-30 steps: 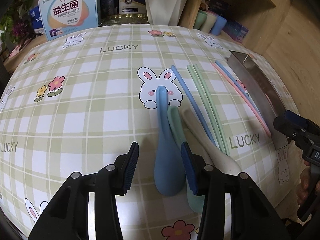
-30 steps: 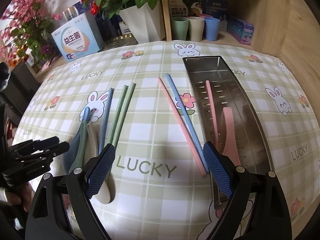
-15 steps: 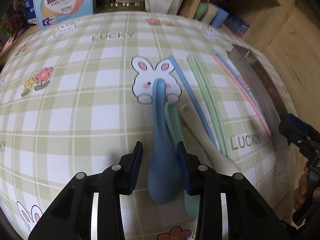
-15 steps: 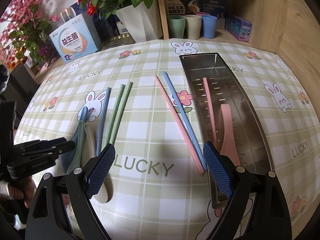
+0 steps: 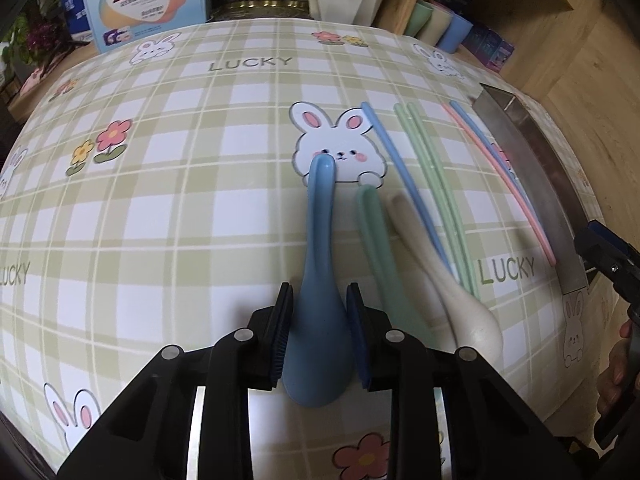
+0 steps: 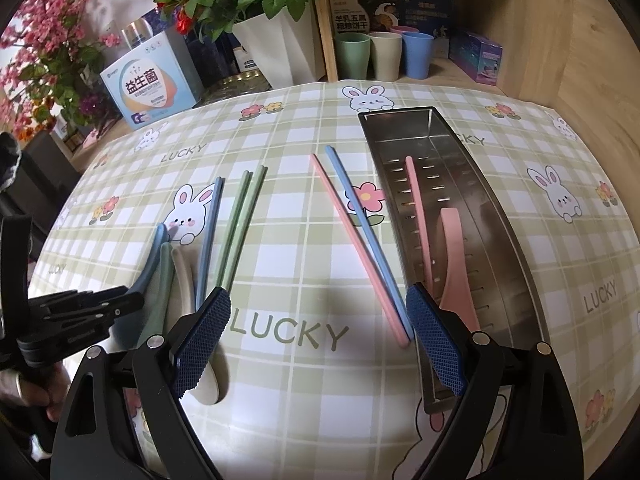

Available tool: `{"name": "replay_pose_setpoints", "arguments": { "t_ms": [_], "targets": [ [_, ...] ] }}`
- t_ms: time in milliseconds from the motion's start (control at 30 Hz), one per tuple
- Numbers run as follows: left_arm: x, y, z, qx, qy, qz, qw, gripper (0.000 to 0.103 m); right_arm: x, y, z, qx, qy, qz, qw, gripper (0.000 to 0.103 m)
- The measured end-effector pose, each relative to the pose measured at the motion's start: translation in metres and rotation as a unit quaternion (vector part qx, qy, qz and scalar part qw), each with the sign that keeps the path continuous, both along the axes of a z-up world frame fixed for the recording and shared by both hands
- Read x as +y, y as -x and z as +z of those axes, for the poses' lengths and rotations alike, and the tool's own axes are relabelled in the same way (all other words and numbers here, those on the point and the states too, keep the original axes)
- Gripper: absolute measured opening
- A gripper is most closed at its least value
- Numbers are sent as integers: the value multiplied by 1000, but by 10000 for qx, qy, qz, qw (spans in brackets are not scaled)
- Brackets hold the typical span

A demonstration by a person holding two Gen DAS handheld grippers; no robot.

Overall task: Organize utensils
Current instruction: 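Move the left gripper to the blue spoon and close on its handle, then lower the right gripper onto a green chopstick and close it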

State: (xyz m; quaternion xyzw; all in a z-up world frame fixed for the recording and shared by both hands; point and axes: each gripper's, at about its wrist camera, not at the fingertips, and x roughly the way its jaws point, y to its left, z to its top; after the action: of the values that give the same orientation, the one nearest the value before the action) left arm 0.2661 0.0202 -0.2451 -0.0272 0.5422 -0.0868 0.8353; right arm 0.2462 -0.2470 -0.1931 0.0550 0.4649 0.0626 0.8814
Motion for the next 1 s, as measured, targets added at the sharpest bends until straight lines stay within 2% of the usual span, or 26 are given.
{"name": "replay_pose_setpoints", "arguments": {
  "t_ms": [133,267,567,633,700,800,967,1000],
  "targets": [
    [9,3,1,159,8,86,9998,27,2,1,0,3,-22,42,10000,86],
    [19,1,1,253,201,204,9993,27,3,2,1,-7,-50,60,10000,86],
    [1,-10,-1,30,-447,-21,9990,27,1,3,-2,27,-109,27,9999,87],
    [1,-7,-2,-41,-527,-36,9986,23,0,3,-3,41,-132,6,9999,87],
    [4,-8,-2,-33,-482,40,9988,18,0,3,-4,39,-162,8,9999,87],
    [10,-6,-2,3,-299,106,9995,18,1,4,-4,30,-207,88,9997,87],
    [10,-4,-2,-21,-272,124,9995,18,6,0,-5,17,-308,290,9991,86],
    [9,-4,-2,-40,-304,112,9995,18,8,-2,-5,23,-310,335,9990,82]
  ]
}}
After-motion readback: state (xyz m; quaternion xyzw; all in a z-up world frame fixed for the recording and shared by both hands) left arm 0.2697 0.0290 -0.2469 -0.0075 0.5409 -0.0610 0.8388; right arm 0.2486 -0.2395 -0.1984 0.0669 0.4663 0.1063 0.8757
